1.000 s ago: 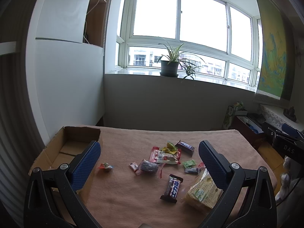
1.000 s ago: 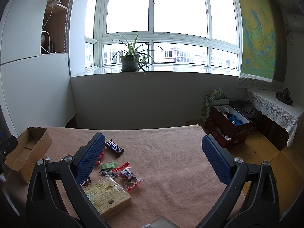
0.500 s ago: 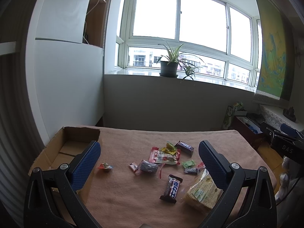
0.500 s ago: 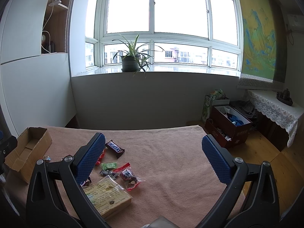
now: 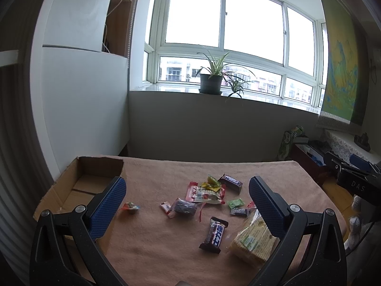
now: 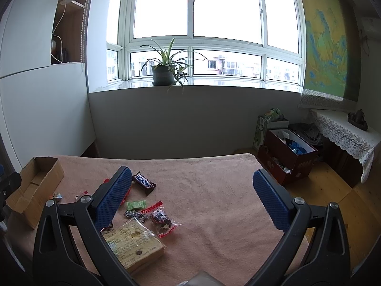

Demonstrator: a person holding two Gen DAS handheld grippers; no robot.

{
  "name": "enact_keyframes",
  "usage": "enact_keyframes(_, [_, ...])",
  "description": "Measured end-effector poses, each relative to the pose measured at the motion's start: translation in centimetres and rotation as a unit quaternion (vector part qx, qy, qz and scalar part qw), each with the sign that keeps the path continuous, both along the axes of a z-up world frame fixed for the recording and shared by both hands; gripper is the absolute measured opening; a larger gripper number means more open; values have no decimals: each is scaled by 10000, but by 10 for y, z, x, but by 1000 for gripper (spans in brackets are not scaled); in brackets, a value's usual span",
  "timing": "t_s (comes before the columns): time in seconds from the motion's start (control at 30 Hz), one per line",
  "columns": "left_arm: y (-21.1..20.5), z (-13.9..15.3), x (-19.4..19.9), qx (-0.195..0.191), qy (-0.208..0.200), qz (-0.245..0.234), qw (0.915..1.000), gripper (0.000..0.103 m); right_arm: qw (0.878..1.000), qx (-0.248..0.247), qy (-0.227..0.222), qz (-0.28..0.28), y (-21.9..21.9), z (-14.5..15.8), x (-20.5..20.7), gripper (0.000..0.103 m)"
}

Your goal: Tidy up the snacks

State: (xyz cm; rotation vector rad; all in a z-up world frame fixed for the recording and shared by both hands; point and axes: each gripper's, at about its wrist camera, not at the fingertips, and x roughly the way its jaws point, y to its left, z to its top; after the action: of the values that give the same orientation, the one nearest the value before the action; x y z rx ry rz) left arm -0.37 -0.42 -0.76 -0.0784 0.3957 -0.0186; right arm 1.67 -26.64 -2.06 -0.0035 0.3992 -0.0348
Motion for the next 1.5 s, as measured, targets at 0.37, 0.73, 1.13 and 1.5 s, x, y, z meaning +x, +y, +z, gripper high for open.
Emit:
enact_keyframes(0.37, [3,-20,8,-73,313,-144,9994,102,9988,37,382,314,-7,-26,15,103])
enact_keyframes(0.73, [-7,-67,11,-366,1106,-679,9909,100,9740,816,1617,1365,-31,-87,41,97])
enact_keyframes(1.13, [-40,-107,17,-947,1954,-1512,9643,81,9198,1638,2661,2374,-20,-129,68,74])
enact_keyframes(1.5, [-55,-121,31,-1210,2340,-1778,9481,60,8927,1798,3133,2694,-5,-152,86,61])
